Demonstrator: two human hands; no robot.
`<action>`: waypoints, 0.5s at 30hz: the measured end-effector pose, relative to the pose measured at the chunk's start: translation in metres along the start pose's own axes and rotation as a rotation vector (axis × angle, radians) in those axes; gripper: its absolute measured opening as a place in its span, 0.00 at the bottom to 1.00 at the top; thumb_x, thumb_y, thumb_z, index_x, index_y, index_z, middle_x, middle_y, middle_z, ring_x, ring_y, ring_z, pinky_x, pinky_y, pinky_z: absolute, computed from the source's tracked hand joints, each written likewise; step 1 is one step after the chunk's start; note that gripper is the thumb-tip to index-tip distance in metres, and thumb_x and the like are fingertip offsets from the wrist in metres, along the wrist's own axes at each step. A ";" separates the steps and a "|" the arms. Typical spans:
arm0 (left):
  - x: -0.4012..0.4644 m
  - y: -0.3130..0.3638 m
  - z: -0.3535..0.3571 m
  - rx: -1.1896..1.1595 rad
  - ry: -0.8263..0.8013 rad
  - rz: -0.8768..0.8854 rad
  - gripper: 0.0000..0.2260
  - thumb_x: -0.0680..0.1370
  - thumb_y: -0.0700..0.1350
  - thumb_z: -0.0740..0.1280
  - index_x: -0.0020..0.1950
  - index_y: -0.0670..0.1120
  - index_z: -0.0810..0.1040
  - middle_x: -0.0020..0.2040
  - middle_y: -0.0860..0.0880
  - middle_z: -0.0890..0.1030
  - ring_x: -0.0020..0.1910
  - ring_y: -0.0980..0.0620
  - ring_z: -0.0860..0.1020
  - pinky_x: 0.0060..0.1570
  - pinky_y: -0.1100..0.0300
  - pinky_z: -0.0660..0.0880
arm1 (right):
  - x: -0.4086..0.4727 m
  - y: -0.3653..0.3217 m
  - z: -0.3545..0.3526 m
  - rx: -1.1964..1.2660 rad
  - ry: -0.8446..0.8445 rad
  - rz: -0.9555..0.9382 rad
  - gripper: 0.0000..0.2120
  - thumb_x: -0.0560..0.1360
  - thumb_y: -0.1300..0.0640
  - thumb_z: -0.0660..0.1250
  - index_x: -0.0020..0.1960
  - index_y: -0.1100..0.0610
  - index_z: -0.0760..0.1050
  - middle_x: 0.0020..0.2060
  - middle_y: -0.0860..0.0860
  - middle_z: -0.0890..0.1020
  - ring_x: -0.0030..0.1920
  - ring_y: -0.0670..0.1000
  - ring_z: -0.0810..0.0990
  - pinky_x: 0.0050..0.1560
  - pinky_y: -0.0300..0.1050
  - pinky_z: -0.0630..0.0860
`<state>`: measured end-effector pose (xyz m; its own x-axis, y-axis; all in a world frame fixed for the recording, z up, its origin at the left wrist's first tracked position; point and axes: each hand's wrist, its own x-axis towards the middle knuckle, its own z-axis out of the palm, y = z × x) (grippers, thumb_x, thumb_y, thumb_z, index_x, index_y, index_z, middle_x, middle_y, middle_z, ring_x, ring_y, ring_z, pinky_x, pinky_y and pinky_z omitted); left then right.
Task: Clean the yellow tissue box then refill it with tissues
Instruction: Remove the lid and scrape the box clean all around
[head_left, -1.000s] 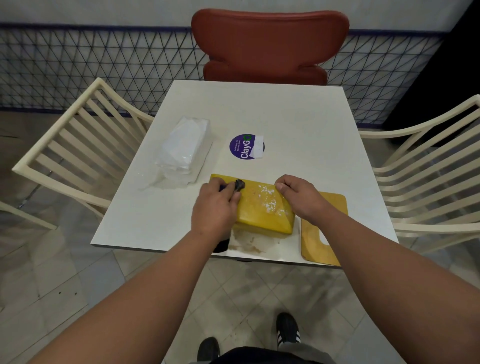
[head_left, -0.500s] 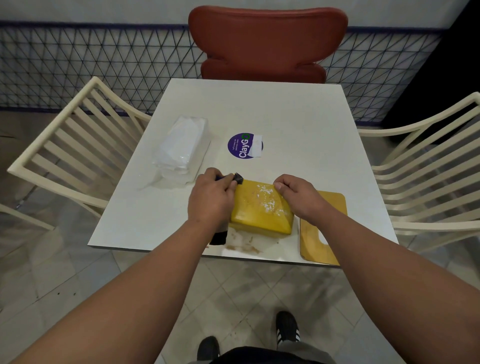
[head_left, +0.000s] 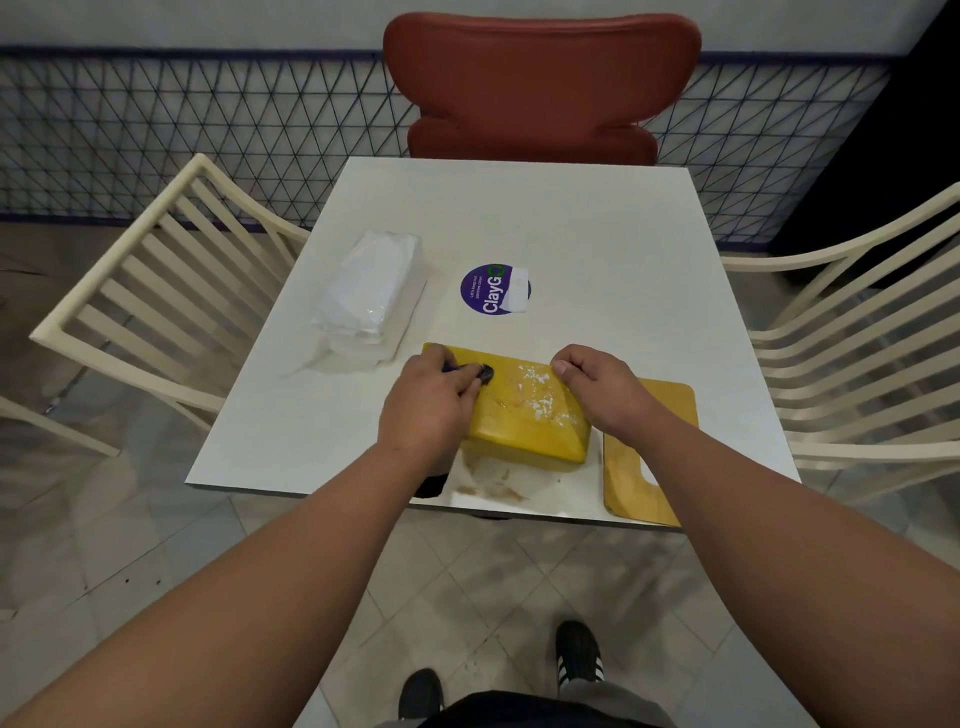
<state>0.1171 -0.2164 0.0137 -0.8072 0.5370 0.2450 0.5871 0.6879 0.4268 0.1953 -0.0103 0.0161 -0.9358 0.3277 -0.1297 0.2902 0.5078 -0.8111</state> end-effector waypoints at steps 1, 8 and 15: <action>-0.004 0.001 0.000 -0.002 0.001 0.041 0.12 0.79 0.50 0.63 0.58 0.49 0.82 0.52 0.46 0.75 0.51 0.45 0.73 0.47 0.54 0.75 | 0.000 0.000 0.000 0.000 0.001 0.001 0.09 0.81 0.54 0.58 0.50 0.54 0.76 0.43 0.49 0.79 0.44 0.49 0.74 0.46 0.44 0.71; -0.014 0.003 0.001 0.002 -0.048 0.174 0.12 0.78 0.49 0.64 0.56 0.49 0.83 0.50 0.47 0.76 0.47 0.45 0.76 0.43 0.54 0.76 | -0.001 0.000 0.000 -0.003 0.003 -0.003 0.10 0.81 0.53 0.58 0.50 0.55 0.76 0.44 0.50 0.79 0.45 0.50 0.74 0.46 0.44 0.71; -0.032 0.009 0.005 -0.022 -0.081 0.255 0.11 0.77 0.49 0.66 0.56 0.48 0.83 0.49 0.47 0.77 0.46 0.46 0.76 0.41 0.55 0.77 | 0.000 0.000 0.001 -0.001 0.012 -0.007 0.09 0.81 0.53 0.58 0.48 0.53 0.76 0.40 0.47 0.77 0.42 0.48 0.73 0.42 0.41 0.69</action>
<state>0.1486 -0.2249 0.0051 -0.6250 0.7299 0.2769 0.7690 0.5145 0.3794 0.1947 -0.0111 0.0160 -0.9354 0.3336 -0.1171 0.2838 0.5108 -0.8115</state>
